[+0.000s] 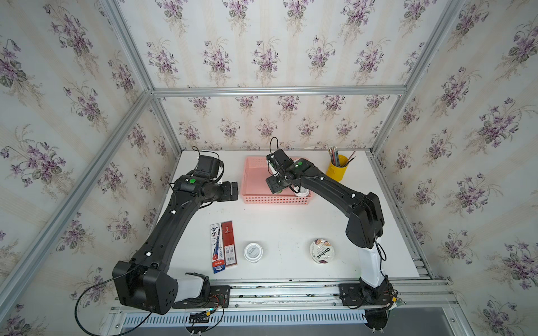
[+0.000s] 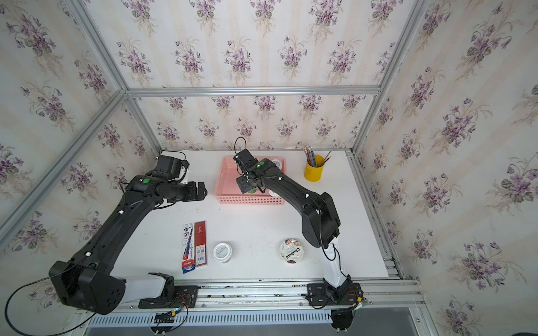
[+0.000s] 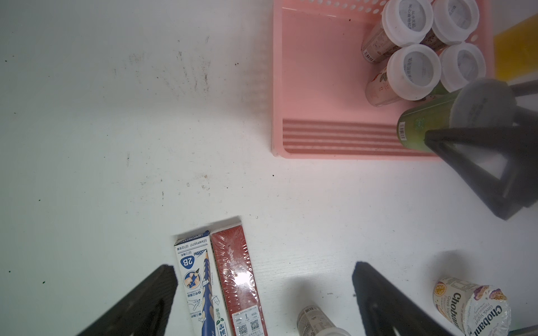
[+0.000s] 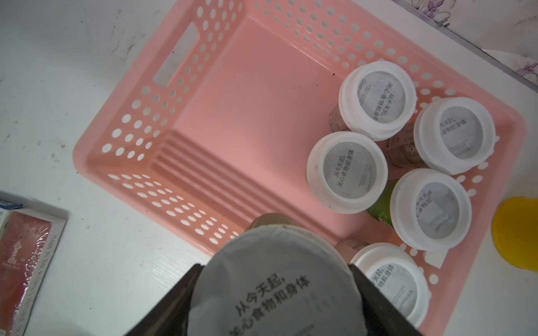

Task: Put the yogurt in the basket
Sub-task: Place the yogurt in the basket.

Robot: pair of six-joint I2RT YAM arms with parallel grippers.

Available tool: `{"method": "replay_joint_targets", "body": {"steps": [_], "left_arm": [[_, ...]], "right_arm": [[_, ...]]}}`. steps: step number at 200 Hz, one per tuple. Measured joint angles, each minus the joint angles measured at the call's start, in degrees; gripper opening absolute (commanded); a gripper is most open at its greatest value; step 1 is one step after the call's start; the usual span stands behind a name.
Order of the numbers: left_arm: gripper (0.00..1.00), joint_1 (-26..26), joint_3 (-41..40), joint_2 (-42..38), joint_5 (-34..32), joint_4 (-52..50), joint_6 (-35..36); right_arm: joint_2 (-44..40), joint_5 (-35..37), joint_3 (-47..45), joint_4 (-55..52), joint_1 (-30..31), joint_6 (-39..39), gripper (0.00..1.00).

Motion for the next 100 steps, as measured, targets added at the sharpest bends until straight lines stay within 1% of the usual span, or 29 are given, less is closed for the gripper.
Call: {"method": "replay_joint_targets", "body": {"steps": [100], "left_arm": [[0.99,0.0,-0.1,0.0,0.2,0.1,0.0]], "right_arm": [[0.4,0.5,-4.1,1.3,-1.6,1.1,0.75]]}}
